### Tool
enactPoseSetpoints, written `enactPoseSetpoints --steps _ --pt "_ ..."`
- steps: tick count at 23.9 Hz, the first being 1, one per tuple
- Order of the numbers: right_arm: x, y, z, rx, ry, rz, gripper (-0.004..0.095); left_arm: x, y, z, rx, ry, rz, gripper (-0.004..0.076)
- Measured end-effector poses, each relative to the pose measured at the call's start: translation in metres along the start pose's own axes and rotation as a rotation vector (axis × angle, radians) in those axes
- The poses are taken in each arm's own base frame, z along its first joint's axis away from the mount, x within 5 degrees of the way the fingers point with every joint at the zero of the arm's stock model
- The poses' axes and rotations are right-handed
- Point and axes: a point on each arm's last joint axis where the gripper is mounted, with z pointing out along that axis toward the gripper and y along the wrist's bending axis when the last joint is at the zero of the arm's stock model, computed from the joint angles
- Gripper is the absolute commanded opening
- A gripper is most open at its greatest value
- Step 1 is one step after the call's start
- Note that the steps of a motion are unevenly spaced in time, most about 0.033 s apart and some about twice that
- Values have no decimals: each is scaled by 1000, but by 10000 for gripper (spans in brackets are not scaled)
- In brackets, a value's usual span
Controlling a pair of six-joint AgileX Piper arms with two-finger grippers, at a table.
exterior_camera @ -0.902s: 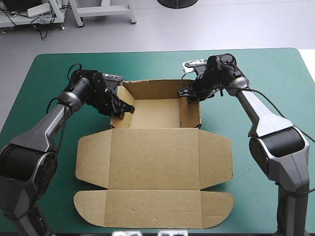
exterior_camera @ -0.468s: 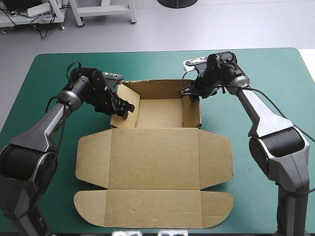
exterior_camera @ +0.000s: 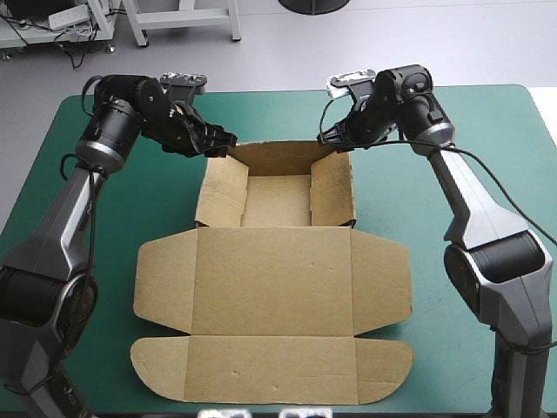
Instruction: Fold the box
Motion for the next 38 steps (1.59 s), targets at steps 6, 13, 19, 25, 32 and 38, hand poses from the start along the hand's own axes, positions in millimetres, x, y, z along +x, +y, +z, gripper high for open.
enactPoseSetpoints --steps 6,13,19,25,32,38 --pt "-1 5 -33 -16 -64 13 454 8 -14 -66 44 -129 15 309" --pt "21 7 -43 -37 -5 45 452 69 -28 -165 53 -294 119 279" --pt "41 5 -13 -34 118 59 448 183 -26 -193 38 -286 217 279" --pt "43 6 2 -61 153 87 448 302 -15 -183 10 -316 235 275" --pt "47 7 44 -112 237 126 300 376 -7 -160 9 -399 234 275" --pt "50 4 69 -107 268 128 0 382 -5 -151 9 -385 232 275"
